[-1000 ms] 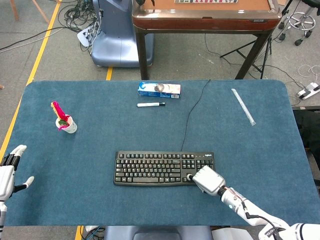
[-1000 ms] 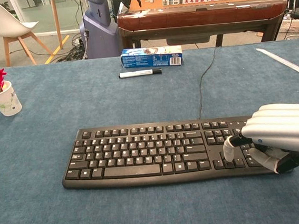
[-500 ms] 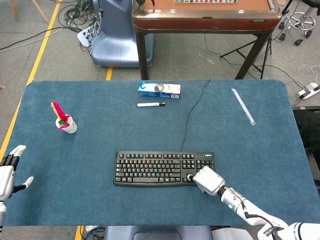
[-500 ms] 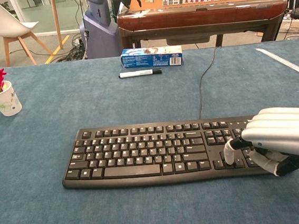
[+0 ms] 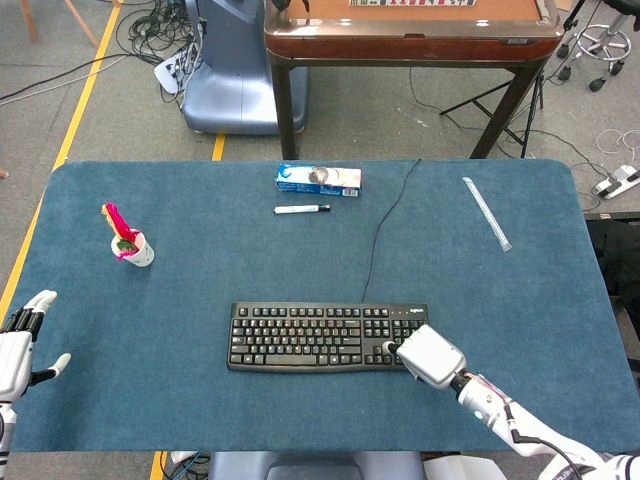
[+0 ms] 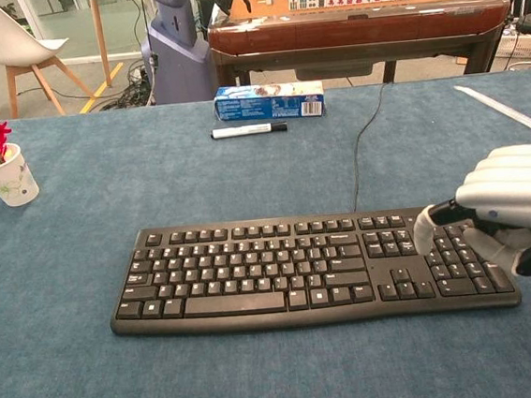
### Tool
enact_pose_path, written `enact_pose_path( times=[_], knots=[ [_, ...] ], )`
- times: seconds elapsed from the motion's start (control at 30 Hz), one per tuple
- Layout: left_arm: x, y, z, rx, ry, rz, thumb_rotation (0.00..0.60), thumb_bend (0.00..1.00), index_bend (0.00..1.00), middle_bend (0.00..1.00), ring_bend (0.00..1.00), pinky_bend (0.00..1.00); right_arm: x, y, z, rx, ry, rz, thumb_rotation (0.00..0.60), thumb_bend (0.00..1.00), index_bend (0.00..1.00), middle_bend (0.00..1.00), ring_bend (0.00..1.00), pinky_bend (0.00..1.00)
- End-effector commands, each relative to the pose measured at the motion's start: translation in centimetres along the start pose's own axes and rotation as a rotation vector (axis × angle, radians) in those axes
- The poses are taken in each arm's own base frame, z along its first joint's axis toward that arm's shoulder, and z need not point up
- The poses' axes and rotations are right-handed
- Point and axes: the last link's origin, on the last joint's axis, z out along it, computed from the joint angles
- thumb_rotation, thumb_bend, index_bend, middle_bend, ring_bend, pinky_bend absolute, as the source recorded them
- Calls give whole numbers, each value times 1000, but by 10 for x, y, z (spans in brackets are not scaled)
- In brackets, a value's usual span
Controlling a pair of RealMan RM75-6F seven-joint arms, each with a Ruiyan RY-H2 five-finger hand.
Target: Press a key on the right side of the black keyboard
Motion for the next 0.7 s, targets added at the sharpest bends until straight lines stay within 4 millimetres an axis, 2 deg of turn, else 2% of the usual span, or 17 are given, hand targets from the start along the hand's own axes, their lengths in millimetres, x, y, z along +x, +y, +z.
enact_pose_path(
  times=[0.03,0.07,0.17,0.23,0.3,0.37,0.5,0.7],
  knots=[
    [-1,1,0,-4,-2,3,600,168,109,128,169,458,8,10,-17,-61,35,-18,600,744,347,677,691,985],
    [-1,2,0,-6,-3,5,600,168,109,128,170,458,9,13,-21,-80,46,-23,600,695,347,657,664,968],
    [-1,3,0,-12,-5,9,600,168,109,128,170,458,14,22,-36,-152,80,-30,600,410,348,569,536,809],
    [-1,5,0,-17,-5,8,600,168,109,128,170,458,17,29,-47,-205,104,-29,600,320,348,520,472,694],
    [0,7,-1,-25,-3,7,600,168,109,128,170,458,17,37,-57,-263,135,-21,600,305,347,490,438,608],
    [1,9,-2,-33,0,4,600,168,109,128,170,458,15,44,-67,-317,157,-16,600,305,348,484,432,587],
    [4,16,-5,-60,8,3,600,168,109,129,169,458,6,61,-90,-438,184,-13,600,305,347,484,432,586],
    [7,25,-8,-96,15,-2,600,168,109,129,169,458,3,73,-120,-577,275,6,600,306,383,484,432,586]
  ],
)
